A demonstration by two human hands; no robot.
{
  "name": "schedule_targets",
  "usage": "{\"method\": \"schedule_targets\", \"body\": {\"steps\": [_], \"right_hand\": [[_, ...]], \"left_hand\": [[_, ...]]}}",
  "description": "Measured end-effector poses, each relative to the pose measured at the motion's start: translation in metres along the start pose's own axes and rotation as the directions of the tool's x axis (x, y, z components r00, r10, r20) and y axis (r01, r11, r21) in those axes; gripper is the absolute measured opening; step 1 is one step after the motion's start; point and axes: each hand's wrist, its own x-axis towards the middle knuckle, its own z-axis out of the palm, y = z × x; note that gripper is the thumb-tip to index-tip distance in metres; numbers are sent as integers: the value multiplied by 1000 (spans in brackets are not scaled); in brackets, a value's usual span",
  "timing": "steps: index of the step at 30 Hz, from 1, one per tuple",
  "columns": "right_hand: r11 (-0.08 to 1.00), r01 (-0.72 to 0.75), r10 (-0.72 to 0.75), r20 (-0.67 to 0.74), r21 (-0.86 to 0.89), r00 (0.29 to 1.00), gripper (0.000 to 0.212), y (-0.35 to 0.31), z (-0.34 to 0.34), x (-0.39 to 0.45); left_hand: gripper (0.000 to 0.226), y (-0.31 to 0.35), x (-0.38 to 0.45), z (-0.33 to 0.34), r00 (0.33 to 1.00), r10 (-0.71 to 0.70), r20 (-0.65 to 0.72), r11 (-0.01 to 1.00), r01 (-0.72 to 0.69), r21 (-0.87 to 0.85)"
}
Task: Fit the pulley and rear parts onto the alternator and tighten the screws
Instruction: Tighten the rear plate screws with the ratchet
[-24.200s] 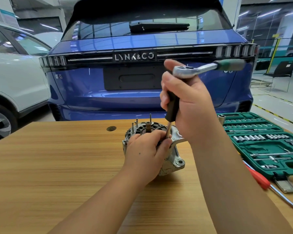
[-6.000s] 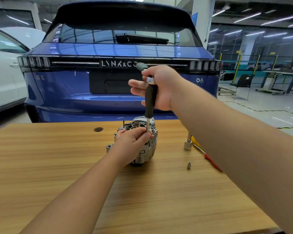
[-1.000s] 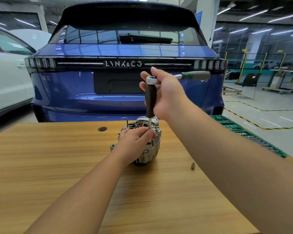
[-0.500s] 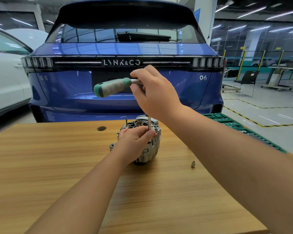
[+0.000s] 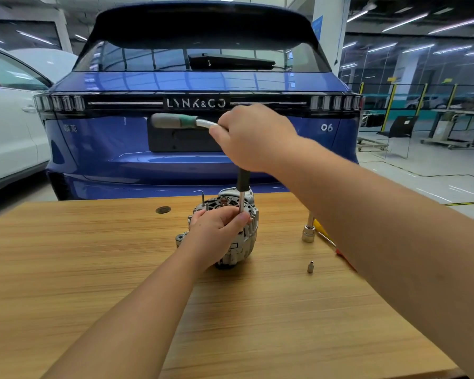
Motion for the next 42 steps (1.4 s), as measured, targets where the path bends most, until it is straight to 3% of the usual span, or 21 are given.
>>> {"method": "schedule_targets", "body": {"steps": [2, 3, 4, 5, 7, 9, 11, 12, 13, 14, 15, 16, 17, 18, 23, 30, 42], "right_hand": [[989, -114, 103, 124, 90, 987, 33, -6, -15, 8], [941, -213, 166, 189, 265, 968, 28, -7, -19, 11], [800, -347, 236, 276, 489, 932, 21, -7, -20, 11], [560, -481, 283, 390, 674, 876, 13, -7, -19, 9], [101, -568, 254, 531, 817, 808, 11, -5, -10, 1], [-209, -474, 242, 515, 855, 822, 14, 0, 8, -3], [-394, -290, 329, 428, 872, 842, 12, 2, 23, -8], [-378, -181, 403, 337, 908, 851, 9, 3, 29, -10], [-235, -81, 491, 191, 969, 850, 11, 6, 35, -14], [57, -8, 537, -23, 998, 843, 16, 8, 39, -18], [400, 58, 478, -262, 915, 838, 14, 13, 44, -22], [658, 118, 333, -428, 744, 840, 8, 17, 48, -25], [807, 159, 180, -493, 569, 851, 5, 19, 49, -27], [874, 187, 71, -498, 449, 864, 9, 22, 50, -27], [899, 214, -66, -365, 383, 929, 23, 22, 44, -22], [884, 193, -66, -295, 426, 953, 44, 16, 41, -27], [888, 201, -110, -233, 414, 966, 46, 20, 35, -29]], "left_hand": [[29, -1, 0, 1, 1000, 0, 0, 1000, 0, 3], [30, -1, -1, 1, 1000, -1, 0, 1000, 1, 3], [31, -1, -1, 1, 1000, -1, -2, 1000, 1, -1], [31, -1, -1, 1, 1000, -2, -3, 1000, 2, -8], [31, -1, -1, 0, 1000, -10, -4, 1000, 10, -22], [30, -1, -1, 0, 1000, -19, -1, 1000, 19, -18], [29, -3, 1, 0, 1000, -27, 7, 1000, 27, -2], [29, -3, 2, 1, 1000, -25, 2, 1000, 25, 7], [29, -4, 4, 1, 1000, -20, -10, 1000, 20, 13], [29, -6, 5, 2, 1000, -15, -18, 1000, 15, 14], [29, -7, 7, 2, 1000, -13, -18, 1000, 13, 11], [29, -9, 9, 2, 1000, -13, -16, 1000, 13, 8], [29, -10, 10, 2, 1000, -13, -13, 1000, 13, 4], [29, -11, 10, 2, 1000, -13, -11, 1000, 13, -1], [26, -11, 9, 2, 1000, -13, -8, 1000, 13, -13], [30, -11, 9, 3, 1000, -11, -14, 1000, 11, -7], [26, -12, 10, 4, 1000, -9, -13, 1000, 9, 0]]}}
